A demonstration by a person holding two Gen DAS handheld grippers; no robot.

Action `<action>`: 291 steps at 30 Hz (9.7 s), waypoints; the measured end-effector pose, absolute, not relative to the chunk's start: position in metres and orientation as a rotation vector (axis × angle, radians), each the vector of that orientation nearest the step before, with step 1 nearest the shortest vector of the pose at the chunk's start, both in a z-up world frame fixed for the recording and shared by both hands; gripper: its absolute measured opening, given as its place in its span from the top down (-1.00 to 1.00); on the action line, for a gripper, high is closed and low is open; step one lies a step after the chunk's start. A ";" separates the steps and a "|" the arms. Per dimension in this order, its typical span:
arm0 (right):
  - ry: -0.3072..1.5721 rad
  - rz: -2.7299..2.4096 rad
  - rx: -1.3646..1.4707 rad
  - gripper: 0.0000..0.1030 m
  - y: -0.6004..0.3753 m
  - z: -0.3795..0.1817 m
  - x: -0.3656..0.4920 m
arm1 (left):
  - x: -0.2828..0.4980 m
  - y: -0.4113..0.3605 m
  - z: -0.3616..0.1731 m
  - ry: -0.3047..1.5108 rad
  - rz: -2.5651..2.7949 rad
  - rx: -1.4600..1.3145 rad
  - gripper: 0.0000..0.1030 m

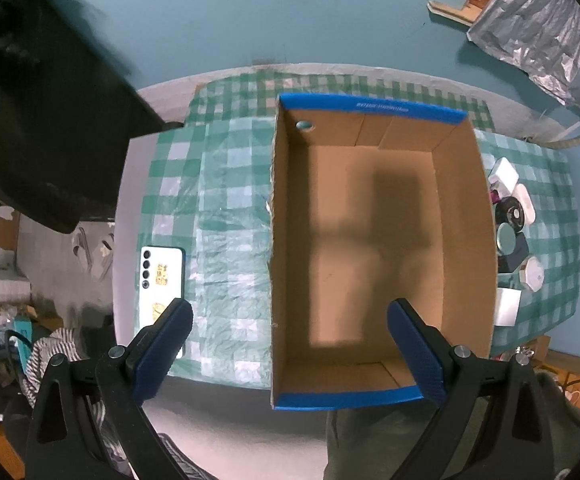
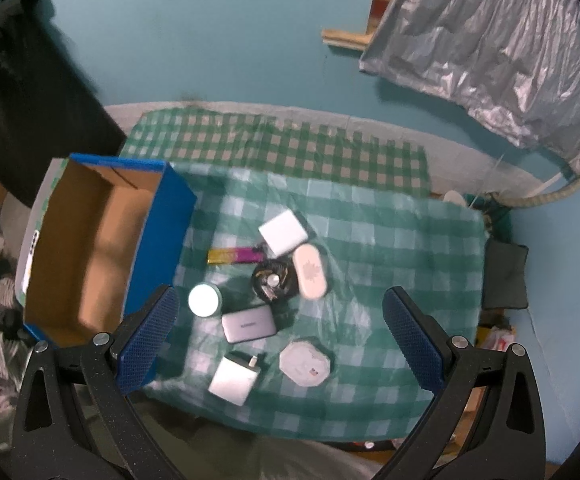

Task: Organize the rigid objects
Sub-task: 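Move the left tool onto the box rim while the right tool approaches the items, then grasp the white octagonal router with the right gripper, then carry the router into the box and release it with the right gripper, then move the right gripper back over the mint-green round tin, then grasp the mint-green round tin with the right gripper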

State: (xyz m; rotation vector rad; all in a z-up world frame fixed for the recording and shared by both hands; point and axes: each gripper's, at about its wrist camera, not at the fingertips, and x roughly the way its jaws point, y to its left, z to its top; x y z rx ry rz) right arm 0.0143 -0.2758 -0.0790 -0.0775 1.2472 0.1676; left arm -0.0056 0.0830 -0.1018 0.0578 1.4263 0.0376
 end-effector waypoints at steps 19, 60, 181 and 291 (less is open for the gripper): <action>1.411 0.195 -0.097 -0.97 -0.295 -0.192 -0.002 | -0.019 0.110 -0.182 1.541 0.097 0.022 -0.68; 1.571 0.292 -0.264 -0.22 -0.278 -0.322 -0.021 | -0.029 0.086 -0.223 1.604 0.036 0.014 0.55; 1.404 0.509 -0.308 -0.26 -0.074 -0.153 0.092 | -0.041 0.100 -0.225 1.610 -0.008 -0.024 0.80; 1.492 0.419 -0.333 0.14 -0.162 -0.188 0.038 | -0.042 0.094 -0.225 1.615 -0.015 0.016 0.80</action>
